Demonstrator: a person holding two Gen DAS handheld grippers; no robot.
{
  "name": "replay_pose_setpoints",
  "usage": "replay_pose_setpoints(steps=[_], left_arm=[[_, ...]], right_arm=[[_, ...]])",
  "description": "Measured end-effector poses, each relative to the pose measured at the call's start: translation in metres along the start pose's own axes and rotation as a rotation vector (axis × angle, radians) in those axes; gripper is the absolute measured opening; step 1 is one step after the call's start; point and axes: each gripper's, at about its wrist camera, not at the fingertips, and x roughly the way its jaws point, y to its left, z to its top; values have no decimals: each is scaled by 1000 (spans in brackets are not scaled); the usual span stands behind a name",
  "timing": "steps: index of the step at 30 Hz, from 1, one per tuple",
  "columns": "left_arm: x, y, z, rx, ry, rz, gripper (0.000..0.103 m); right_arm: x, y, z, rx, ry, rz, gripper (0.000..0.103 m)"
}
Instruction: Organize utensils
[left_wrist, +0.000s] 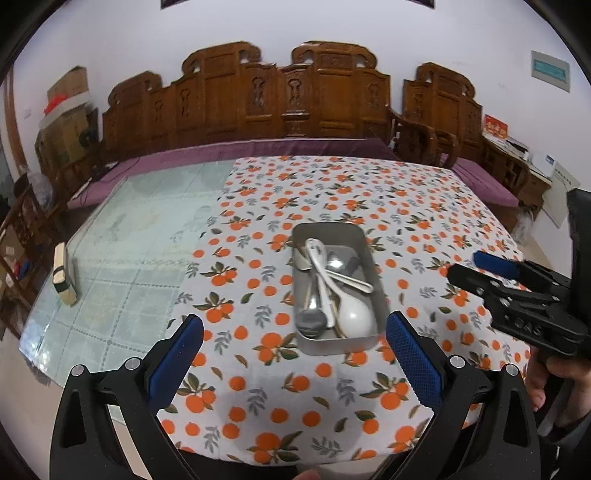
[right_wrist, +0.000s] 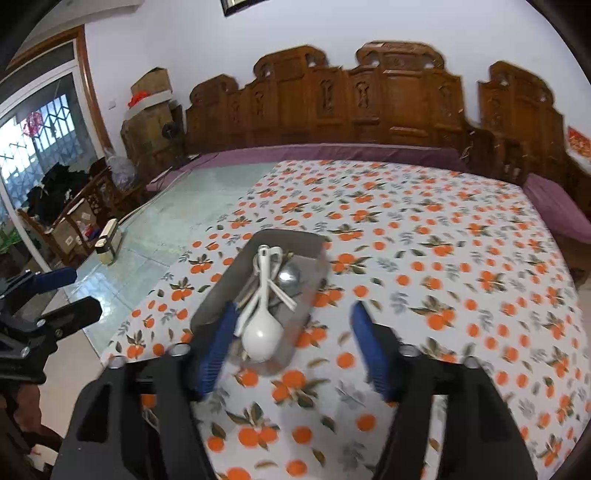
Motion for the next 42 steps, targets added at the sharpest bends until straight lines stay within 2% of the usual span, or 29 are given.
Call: replay_pose_setpoints(steps=[1,4,13,20,30,34,42], left_arm=[[-3,-5,-2,6,-6,-3,95],[-13,-21,-8,16,-27,-20,95],[-38,-69,-22,53,-71,-75,95],[-64,-92,-18,77,-116,-82,95],[-121,-91,10,47,-238,-82,95],[-139,-87,12,38,-281,-60,95],[-152,-81,9,23,-313,-48,95]], right_arm=[[-7,-1,-3,2,-13,-11,91],[-37,-9,-16,17,-50,-56,100],[-112,-26,-40,47,-125,-148,100],[-155,-28,-35,48,-197,-206,100],[-217,-15,-12,16,-347,-239,100],[-230,-9,-9,8,-375,-243,100],[-236,-4,-9,4,-387,-238,100]])
